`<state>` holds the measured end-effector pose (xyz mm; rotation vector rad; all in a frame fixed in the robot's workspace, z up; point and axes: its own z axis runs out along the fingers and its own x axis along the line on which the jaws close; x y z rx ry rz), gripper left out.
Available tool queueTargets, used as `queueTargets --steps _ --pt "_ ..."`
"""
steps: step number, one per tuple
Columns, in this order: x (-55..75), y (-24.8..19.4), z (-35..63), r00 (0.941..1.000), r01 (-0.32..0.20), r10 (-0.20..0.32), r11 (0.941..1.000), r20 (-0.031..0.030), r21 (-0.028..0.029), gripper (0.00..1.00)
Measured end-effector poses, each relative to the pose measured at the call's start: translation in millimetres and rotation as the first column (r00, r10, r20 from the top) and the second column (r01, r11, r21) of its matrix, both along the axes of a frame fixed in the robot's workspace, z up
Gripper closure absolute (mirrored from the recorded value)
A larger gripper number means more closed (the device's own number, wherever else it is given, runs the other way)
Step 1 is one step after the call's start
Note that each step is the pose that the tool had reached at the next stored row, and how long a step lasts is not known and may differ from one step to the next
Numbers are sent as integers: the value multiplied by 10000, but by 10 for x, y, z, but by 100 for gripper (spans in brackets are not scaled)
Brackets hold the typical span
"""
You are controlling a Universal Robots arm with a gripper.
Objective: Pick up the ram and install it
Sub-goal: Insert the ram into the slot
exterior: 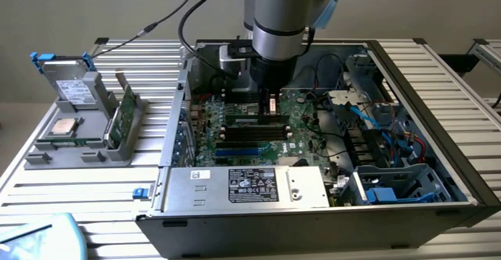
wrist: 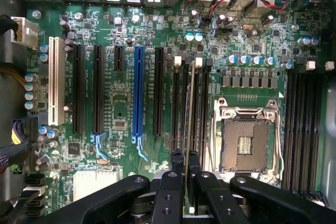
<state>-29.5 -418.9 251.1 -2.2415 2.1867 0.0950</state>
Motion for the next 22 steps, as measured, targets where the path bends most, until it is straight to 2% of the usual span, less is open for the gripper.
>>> queueTargets --steps 4,6,7,10,11,17,22 --pt "-1 0 -50 10000 -41 41 10000 -76 -24 86" --pt "0 0 -67 9999 -60 60 9999 -104 -81 86" --pt "0 0 -73 9999 -63 61 9999 -110 -150 86" --pt "0 17 -88 9999 -76 71 9989 -116 -457 86" --pt "0 30 -98 9999 -83 77 9987 -117 -512 86" --pt "0 65 -183 9998 -172 167 9985 -108 -528 86" --pt "0 69 -190 9997 -215 209 9984 -107 -531 86"
